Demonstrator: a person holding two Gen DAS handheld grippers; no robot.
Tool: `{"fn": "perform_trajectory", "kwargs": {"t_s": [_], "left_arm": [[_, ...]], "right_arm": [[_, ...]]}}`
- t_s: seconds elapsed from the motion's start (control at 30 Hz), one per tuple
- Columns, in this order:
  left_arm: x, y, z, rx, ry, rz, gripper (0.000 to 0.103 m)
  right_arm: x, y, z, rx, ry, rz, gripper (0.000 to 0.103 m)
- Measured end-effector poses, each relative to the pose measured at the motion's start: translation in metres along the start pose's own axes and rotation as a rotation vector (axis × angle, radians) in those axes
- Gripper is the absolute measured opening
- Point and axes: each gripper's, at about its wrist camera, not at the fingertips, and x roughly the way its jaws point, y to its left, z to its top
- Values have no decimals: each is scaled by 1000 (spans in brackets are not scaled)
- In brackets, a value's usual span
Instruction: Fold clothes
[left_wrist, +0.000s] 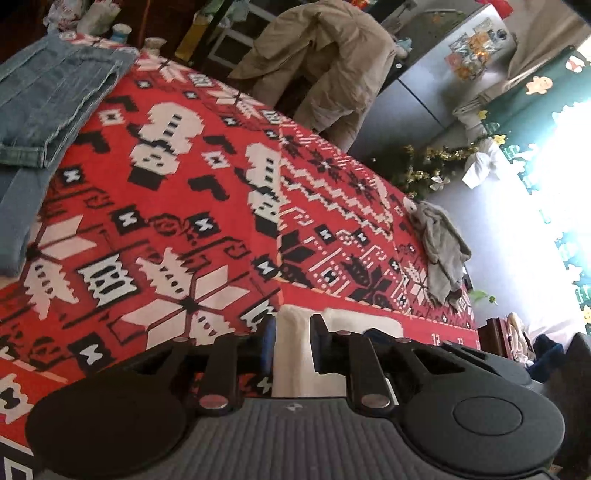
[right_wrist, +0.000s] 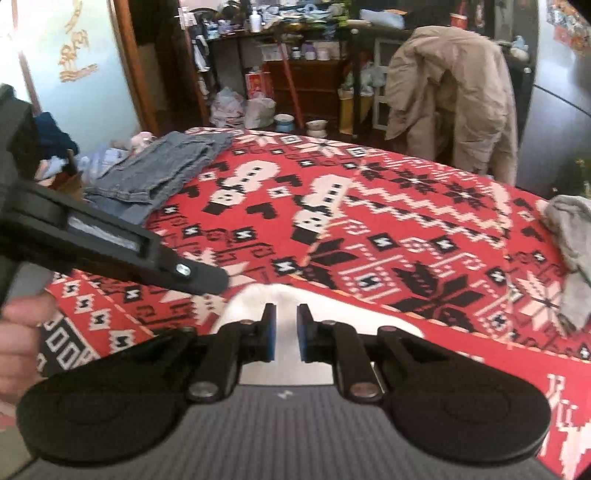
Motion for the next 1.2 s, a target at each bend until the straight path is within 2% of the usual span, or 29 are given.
{"fn": "perform_trajectory", "kwargs": {"t_s": [0.23,0.4,0.43,0.47,0.5,0.53,0.57,0.6,0.63,0.7,0.83,0.87,1.0,1.07,1.2], "left_arm": [[-7,-16,-10,76,6,54,18],[-15,-36,-25,215,-14,199,18],[-17,-40,-29,242,-16,216,22],[-20,-43,-32,258,-15,219,31],[-23,-47,-35,270,-16,215,41],[-26,-50,-39,280,-21,212,44],[-31,-52,-42,287,-32,210,48],[-35,-55,-45,293,-43,209,49],[-38,-57,-48,296,-51,206,51],[-44,-59,-53,305,-63,191,62],[-52,-61,-67,362,-80,197,62],[-54,-61,-71,378,-87,203,63],[-59,-59,-90,432,-115,245,81],[-58,-58,-97,441,-112,283,82],[-55,-56,-106,455,-100,325,83]], "right_arm": [[22,-7,11,40,-2,-25,13],[-20,-20,11,88,-79,-27,16],[-31,-24,7,85,-87,-40,22],[-41,-28,4,82,-93,-53,27],[-51,-32,-1,81,-94,-66,39],[-61,-37,-6,87,-93,-84,52],[-71,-42,-13,95,-91,-105,60],[-81,-46,-20,102,-88,-127,73],[-91,-50,-28,107,-87,-150,79],[-107,-54,-44,108,-82,-186,84],[-131,-59,-74,129,-78,-243,102],[-136,-60,-80,136,-86,-254,102],[-145,-56,-99,156,-90,-282,102],[-147,-54,-106,160,-89,-288,102],[-153,-48,-121,128,-147,-276,102]]}}
